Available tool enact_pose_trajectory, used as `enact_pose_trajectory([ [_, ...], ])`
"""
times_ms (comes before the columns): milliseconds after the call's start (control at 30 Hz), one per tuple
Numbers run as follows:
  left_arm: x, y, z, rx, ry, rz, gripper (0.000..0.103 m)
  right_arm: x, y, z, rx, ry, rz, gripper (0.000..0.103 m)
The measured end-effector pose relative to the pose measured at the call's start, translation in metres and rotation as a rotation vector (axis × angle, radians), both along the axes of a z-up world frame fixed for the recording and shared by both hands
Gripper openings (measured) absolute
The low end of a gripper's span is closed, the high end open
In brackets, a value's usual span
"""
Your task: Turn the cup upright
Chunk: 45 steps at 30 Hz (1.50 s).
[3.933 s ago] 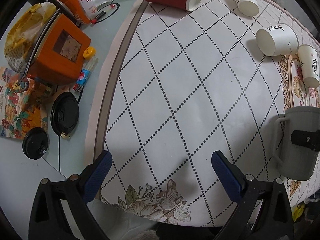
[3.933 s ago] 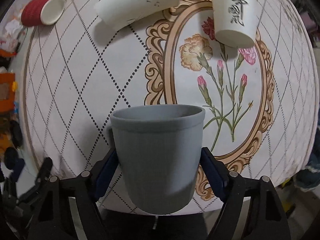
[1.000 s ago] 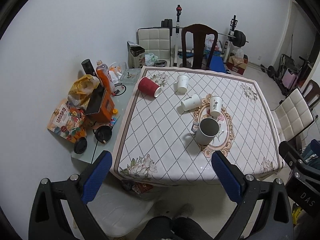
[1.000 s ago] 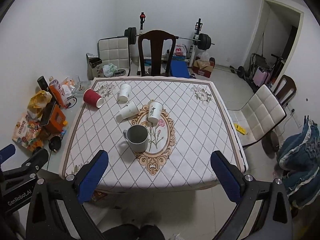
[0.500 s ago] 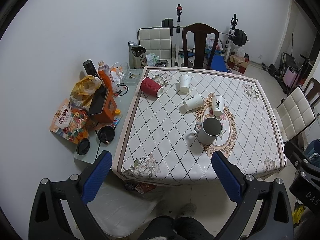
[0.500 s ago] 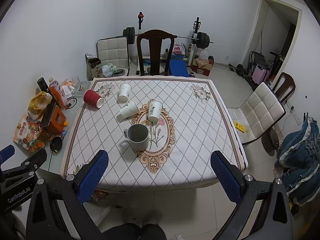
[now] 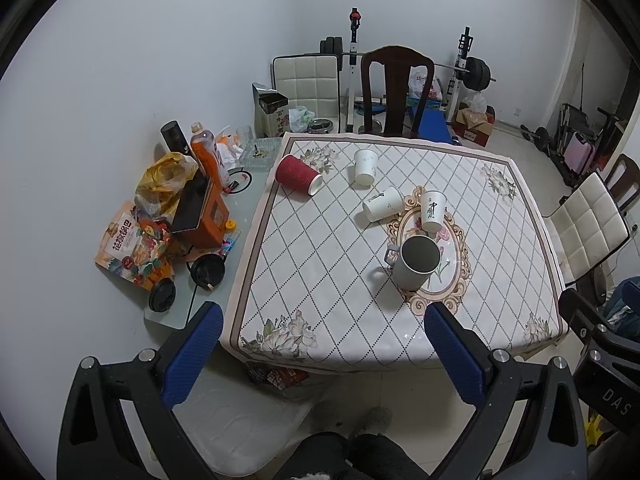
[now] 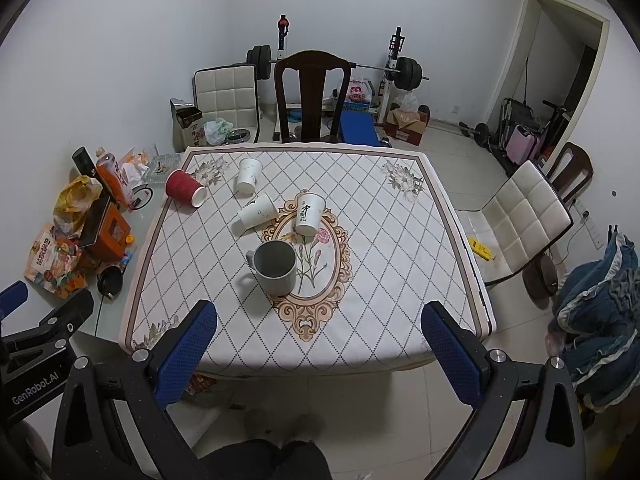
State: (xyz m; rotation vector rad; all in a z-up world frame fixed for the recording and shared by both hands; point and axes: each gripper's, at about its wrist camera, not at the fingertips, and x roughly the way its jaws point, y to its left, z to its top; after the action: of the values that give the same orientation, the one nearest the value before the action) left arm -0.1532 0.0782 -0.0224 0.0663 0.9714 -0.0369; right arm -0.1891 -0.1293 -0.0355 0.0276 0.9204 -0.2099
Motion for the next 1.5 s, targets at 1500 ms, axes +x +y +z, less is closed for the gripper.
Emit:
enact_pose_trajectory([
  [1500, 0.000, -0.008, -0.021, 0.002, 0.037, 0.014, 0.103, 0.014, -0.006, -0.022, 0.017, 0.064, 0.032, 0.103],
])
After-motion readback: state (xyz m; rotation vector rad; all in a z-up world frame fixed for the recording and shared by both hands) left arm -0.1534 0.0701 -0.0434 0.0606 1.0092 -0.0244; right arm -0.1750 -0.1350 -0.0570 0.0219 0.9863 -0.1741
